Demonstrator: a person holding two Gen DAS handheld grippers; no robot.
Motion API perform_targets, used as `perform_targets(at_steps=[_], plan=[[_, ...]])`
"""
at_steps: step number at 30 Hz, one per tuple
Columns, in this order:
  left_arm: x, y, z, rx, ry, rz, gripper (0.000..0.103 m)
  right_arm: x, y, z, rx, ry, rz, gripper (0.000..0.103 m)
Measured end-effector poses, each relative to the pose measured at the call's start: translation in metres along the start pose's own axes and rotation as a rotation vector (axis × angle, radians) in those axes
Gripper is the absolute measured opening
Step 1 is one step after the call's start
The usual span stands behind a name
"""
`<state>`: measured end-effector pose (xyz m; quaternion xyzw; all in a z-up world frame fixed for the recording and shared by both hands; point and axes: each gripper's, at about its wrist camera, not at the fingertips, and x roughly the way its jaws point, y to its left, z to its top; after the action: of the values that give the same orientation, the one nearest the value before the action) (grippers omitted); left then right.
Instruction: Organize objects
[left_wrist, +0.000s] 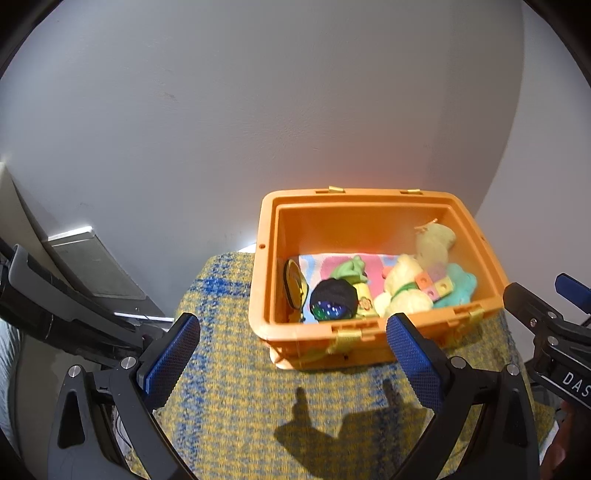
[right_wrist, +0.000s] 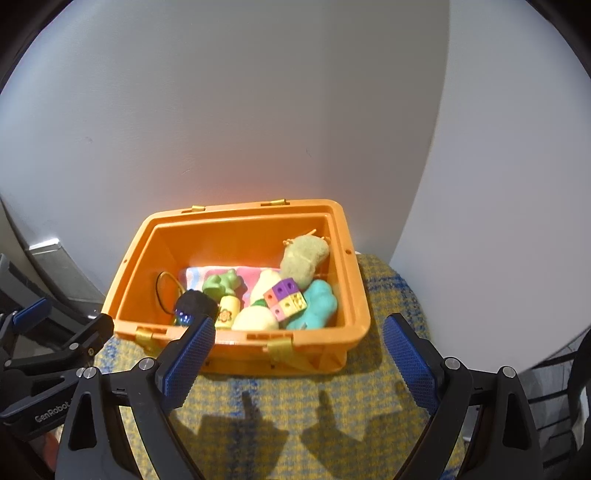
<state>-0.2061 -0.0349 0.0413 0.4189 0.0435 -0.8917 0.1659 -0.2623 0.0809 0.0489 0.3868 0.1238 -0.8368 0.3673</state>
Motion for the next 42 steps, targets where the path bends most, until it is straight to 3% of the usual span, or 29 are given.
perform_targets(at_steps=[26, 42], plan=[[-0.064, 0.006, -0.074, -0.039, 0.035, -0.018, 0.103, -0.066, -0.004, -0.074, -0.002, 0.011, 0.018, 0.093], [-0.105, -0.003, -0.118, -0.013, 0.081, -0.034, 0.103, -0.109, -0.007, -0.119, 0.003, 0.041, 0.026, 0.095]])
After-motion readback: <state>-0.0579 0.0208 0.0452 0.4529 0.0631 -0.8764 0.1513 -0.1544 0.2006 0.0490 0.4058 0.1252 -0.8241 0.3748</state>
